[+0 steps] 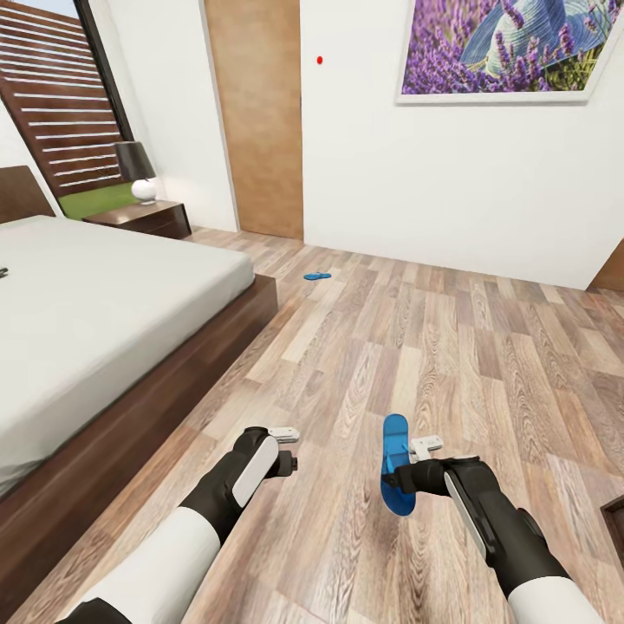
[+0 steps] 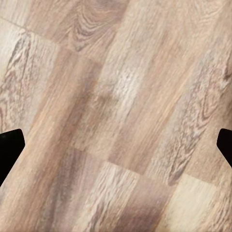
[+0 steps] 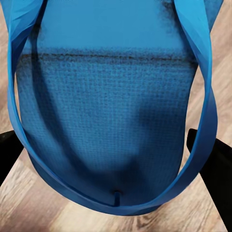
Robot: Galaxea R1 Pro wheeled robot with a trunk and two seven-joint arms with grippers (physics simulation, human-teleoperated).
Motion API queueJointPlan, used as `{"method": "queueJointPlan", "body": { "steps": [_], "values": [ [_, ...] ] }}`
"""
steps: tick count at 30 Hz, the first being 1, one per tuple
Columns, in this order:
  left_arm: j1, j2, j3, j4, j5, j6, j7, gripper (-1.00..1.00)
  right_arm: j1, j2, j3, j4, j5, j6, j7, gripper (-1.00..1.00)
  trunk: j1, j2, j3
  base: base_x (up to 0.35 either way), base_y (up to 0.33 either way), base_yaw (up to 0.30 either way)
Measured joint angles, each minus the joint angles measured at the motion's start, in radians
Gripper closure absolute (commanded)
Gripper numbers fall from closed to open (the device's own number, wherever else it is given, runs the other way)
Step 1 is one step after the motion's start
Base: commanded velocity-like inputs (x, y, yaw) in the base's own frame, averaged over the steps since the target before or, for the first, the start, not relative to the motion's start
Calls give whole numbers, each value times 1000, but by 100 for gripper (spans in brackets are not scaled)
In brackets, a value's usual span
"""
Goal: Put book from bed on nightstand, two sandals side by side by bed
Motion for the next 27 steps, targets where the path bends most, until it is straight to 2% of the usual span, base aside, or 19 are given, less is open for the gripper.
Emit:
{"method": "queueJointPlan", "body": {
  "steps": [27],
  "values": [
    [0,0,-1,0,0,-1,-4,-100,0,0,3,0,0,-1,0,100,0,0,9,0,0,-105]
  ]
}}
